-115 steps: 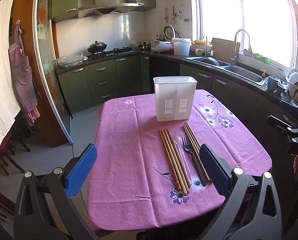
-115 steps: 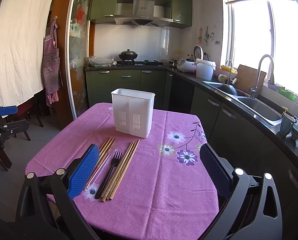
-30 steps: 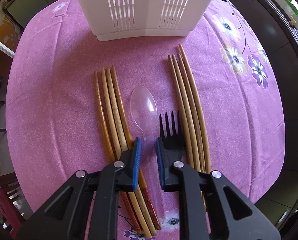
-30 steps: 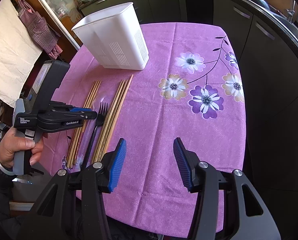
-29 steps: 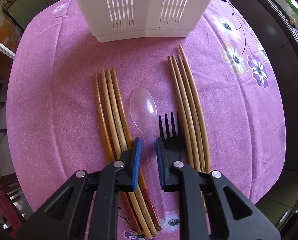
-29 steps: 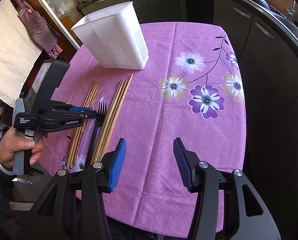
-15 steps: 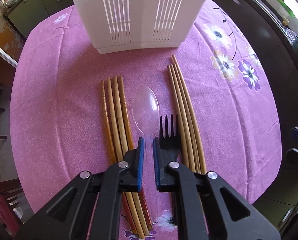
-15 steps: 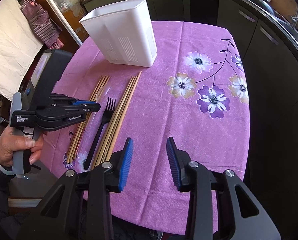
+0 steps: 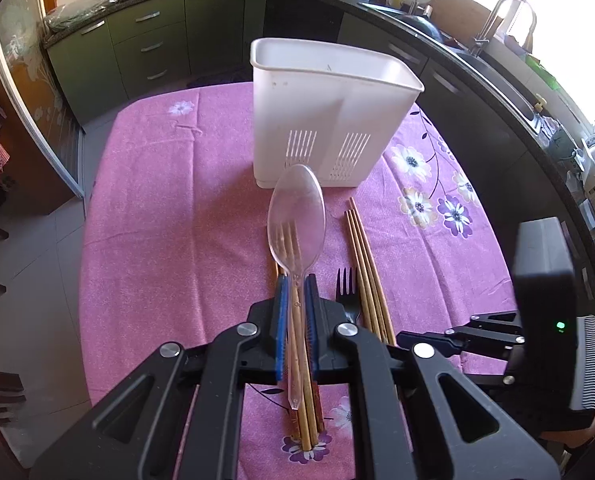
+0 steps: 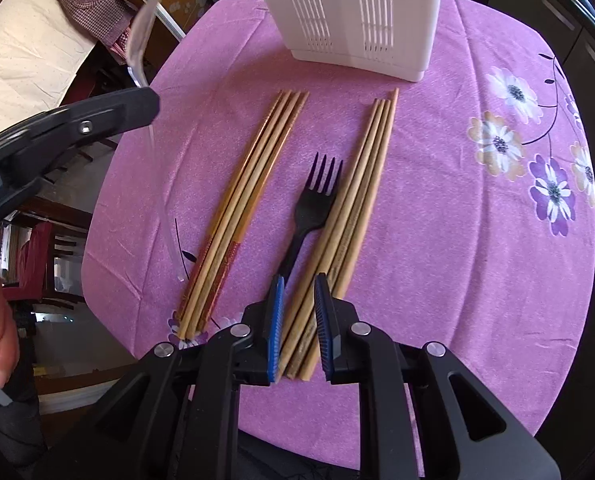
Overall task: Organize utensils
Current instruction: 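Close the left tool on the clear spoon while the right tool grasps the black fork, then lift the spoon into the white holder with the left tool while the right drops the fork in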
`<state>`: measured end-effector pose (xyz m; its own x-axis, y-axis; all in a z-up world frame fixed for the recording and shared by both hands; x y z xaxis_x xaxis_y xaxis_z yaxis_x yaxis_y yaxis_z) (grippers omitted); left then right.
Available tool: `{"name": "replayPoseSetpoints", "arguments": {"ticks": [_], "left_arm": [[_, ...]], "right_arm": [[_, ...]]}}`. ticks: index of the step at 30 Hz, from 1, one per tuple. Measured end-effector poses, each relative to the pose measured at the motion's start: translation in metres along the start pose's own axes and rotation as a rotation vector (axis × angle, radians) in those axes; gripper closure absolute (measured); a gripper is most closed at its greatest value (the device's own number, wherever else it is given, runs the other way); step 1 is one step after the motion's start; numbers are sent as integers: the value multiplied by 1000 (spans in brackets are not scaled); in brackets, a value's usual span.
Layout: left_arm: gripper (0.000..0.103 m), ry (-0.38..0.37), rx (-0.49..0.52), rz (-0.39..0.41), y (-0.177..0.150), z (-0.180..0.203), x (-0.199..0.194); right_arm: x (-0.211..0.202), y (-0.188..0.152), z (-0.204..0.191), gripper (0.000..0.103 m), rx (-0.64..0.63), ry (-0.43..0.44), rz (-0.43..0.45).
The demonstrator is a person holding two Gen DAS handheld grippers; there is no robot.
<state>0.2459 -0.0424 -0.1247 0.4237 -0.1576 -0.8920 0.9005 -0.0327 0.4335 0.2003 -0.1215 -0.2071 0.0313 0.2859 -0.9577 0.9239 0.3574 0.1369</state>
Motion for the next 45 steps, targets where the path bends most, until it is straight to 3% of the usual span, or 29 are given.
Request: {"name": "replayPoseSetpoints", "arguments": {"ticks": [14,19,23,29,34,40,45], "left_arm": [[95,-44,20,29,-9,-18,-10],[95,-43,39,49,-7,-15,-15],[95,-48,38,53,-6,-13,-19],[95,-75,39,104,16,-8,-43],[95,-110,38,232,70,3,-80],[94,-153,42,417,150,20,-100],[94,-105,34,528,197,21,-85]], "right_arm": [[44,16,-4,87,102,-112,-98],[56,25,-13,90,67,-161,-68],[57,24,-14,93,68,-114,-32],[12,25,-23,93,40,51,136],[-59,27,-18,93,17,145,348],[-129,32,12,93,15,155,527],[-152,38,39,93,21,146,587]]}}
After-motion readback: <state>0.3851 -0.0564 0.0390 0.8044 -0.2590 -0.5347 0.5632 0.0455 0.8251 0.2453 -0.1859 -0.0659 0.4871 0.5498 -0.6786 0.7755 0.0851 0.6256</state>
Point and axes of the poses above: each gripper's, at about its wrist camera, not at the fingertips, and x roughly the way its jaws point, z to its right, y to its top, the point moved 8 cm from there along x, roughly the way its jaws point, and after that the axes turned 2 degrees about -z, right-handed, at the moved point
